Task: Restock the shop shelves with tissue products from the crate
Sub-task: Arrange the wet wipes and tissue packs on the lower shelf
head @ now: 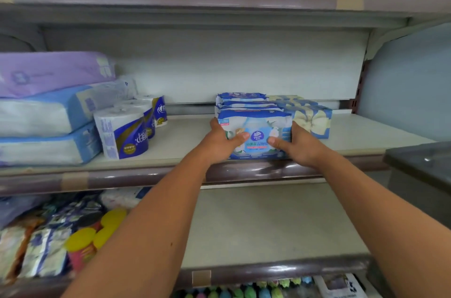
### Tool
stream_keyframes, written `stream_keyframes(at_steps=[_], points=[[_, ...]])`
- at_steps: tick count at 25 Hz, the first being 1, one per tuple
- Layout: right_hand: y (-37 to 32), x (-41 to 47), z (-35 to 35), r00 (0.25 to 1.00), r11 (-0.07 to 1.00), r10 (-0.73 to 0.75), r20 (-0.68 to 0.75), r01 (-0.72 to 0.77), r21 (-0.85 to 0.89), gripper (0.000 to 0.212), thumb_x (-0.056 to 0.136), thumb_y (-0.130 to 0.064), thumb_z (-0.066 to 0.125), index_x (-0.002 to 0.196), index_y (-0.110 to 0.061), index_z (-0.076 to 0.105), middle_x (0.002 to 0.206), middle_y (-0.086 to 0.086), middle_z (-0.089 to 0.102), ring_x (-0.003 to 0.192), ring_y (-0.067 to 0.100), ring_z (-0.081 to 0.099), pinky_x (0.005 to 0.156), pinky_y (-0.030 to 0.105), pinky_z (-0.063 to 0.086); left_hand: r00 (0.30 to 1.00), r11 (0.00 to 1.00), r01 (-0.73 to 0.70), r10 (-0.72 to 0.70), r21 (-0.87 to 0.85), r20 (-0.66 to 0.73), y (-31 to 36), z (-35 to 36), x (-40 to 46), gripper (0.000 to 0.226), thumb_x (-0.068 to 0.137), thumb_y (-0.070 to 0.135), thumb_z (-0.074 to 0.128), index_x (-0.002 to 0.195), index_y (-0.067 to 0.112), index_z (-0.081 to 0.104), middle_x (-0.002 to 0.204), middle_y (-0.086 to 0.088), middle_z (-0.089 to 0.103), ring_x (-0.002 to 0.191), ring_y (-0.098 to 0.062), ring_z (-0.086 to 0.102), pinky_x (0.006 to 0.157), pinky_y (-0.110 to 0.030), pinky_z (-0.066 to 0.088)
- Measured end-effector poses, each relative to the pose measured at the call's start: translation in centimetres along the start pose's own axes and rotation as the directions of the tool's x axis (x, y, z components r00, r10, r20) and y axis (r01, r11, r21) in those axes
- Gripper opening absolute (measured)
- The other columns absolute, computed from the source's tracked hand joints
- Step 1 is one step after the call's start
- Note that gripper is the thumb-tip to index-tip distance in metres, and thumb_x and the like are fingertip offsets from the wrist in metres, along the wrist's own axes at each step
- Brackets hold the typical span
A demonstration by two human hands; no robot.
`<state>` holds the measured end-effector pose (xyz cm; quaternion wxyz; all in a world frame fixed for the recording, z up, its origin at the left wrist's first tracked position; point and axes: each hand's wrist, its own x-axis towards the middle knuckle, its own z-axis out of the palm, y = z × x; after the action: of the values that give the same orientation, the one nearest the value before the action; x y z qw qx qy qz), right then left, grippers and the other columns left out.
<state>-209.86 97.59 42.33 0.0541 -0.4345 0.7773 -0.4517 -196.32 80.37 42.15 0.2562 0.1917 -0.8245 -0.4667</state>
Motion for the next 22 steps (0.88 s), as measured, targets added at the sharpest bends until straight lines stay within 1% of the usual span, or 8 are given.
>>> stream_keyframes(at_steps=[6, 10, 11, 13, 16, 18, 20, 22], points=[[-1.0, -1.0, 0.0, 0.998, 0.998, 0.066, 0.011, -0.066, -0.021, 0.057, 0.091, -0.041, 0.062, 0.137, -0.020, 0.036, 0.128, -0.007, 0.054, 0.111, 0.012, 0.054, 0.089, 0.025, 0.042, 0.999, 0.999, 0.037, -0.037, -0.011, 0.033, -0.3, 0.3, 0.1, 0.079, 0.085, 0.045, 0.068, 0.138, 0.018, 0.017, 0.129, 0.003, 0.056, 0.111, -0.016, 0.059, 0.098, -0.038, 0.050], [-1.7, -1.4, 0.3, 0.997, 0.984, 0.079, -0.021, -0.075, 0.159, 0.040, 0.093, -0.038, 0.059, 0.127, -0.025, 0.043, 0.129, -0.008, 0.057, 0.105, 0.007, 0.059, 0.077, 0.010, 0.045, 0.998, 0.985, 0.054, -0.046, -0.162, 0.049, 0.2, -0.1, -0.2, 0.094, 0.080, 0.052, 0.070, 0.145, 0.021, 0.010, 0.132, 0.005, 0.054, 0.113, -0.014, 0.059, 0.098, -0.036, 0.050], [-1.8, -1.3, 0.4, 0.992, 0.969, 0.098, -0.077, -0.078, 0.232, 0.047, 0.094, -0.043, 0.054, 0.135, -0.023, 0.041, 0.134, -0.008, 0.051, 0.112, 0.009, 0.056, 0.083, 0.010, 0.042, 0.998, 0.975, 0.057, -0.052, -0.215, 0.029, 0.6, -0.3, -0.2, 0.097, 0.079, 0.061, 0.063, 0.148, 0.024, 0.006, 0.137, 0.006, 0.051, 0.113, -0.014, 0.059, 0.098, -0.037, 0.050], [-1.7, -0.5, 0.5, 0.964, 0.932, 0.141, -0.225, -0.053, 0.359, 0.068, 0.092, -0.062, 0.042, 0.147, -0.024, 0.033, 0.144, -0.009, 0.041, 0.133, 0.014, 0.041, 0.104, 0.023, 0.032, 0.992, 0.948, 0.063, -0.093, -0.312, -0.081, 1.3, -0.7, 0.3, 0.088, 0.086, 0.071, 0.037, 0.153, 0.028, -0.001, 0.136, 0.007, 0.048, 0.103, -0.009, 0.059, 0.086, -0.028, 0.049], [-1.5, 1.8, 0.6, 0.923, 0.861, 0.200, -0.330, -0.004, 0.509, 0.085, 0.079, -0.083, 0.029, 0.145, -0.031, 0.038, 0.147, -0.008, 0.042, 0.136, 0.013, 0.039, 0.116, 0.040, 0.027, 0.973, 0.879, 0.073, -0.168, -0.471, -0.161, 1.6, -1.4, 1.9, 0.084, 0.083, 0.077, 0.014, 0.151, 0.029, 0.021, 0.132, -0.001, 0.059, 0.091, -0.007, 0.064, 0.065, -0.018, 0.047], [-1.8, 2.6, 0.9, 0.940, 0.848, 0.212, -0.269, -0.040, 0.529, 0.084, 0.081, -0.082, 0.022, 0.145, -0.030, 0.039, 0.146, -0.007, 0.044, 0.134, 0.014, 0.040, 0.114, 0.038, 0.028, 0.978, 0.850, 0.111, -0.185, -0.515, -0.095, 1.8, -1.3, 2.1, 0.084, 0.085, 0.077, 0.008, 0.133, 0.024, 0.051, 0.105, -0.005, 0.073, 0.074, -0.008, 0.071, 0.049, -0.016, 0.050], [-1.8, 3.1, 1.3, 0.954, 0.856, 0.199, -0.223, -0.058, 0.514, 0.086, 0.077, -0.081, 0.020, 0.144, -0.030, 0.039, 0.142, -0.007, 0.047, 0.131, 0.014, 0.043, 0.110, 0.035, 0.031, 0.980, 0.812, 0.166, -0.201, -0.560, 0.000, 2.0, -0.7, 2.5, 0.083, 0.085, 0.077, 0.008, 0.112, 0.024, 0.065, 0.092, -0.006, 0.076, 0.078, -0.018, 0.074, 0.062, -0.025, 0.057], [-1.7, 3.3, 1.6, 0.956, 0.840, 0.201, -0.214, -0.056, 0.540, 0.081, 0.080, -0.077, 0.020, 0.143, -0.030, 0.040, 0.136, -0.008, 0.050, 0.123, 0.010, 0.046, 0.101, 0.030, 0.033, 0.983, 0.785, 0.166, -0.177, -0.597, 0.040, 1.7, -0.1, 3.2, 0.080, 0.083, 0.079, 0.011, 0.108, 0.029, 0.067, 0.099, -0.008, 0.075, 0.091, -0.025, 0.073, 0.080, -0.037, 0.057]])
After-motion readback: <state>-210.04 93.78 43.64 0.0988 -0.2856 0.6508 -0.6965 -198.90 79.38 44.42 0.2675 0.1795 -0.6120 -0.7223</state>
